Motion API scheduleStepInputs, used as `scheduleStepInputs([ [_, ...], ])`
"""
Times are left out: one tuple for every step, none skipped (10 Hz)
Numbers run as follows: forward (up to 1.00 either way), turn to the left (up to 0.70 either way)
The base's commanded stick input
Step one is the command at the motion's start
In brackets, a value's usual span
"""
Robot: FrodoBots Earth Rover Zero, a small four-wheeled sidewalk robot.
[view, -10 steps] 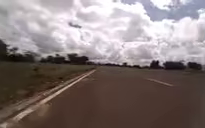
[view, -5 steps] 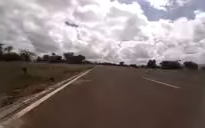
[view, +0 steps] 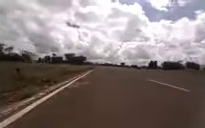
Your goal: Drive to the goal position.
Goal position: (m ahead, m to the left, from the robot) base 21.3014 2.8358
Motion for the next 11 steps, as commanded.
scheduleStepInputs([
  [1.0,0.0],
  [1.0,-0.28],
  [1.0,-0.32],
  [1.0,-0.36],
  [1.0,-0.05],
  [1.0,-0.01],
  [1.0,0.0],
  [1.0,0.0],
  [1.0,0.0],
  [1.0,0.0],
  [1.0,0.0],
])
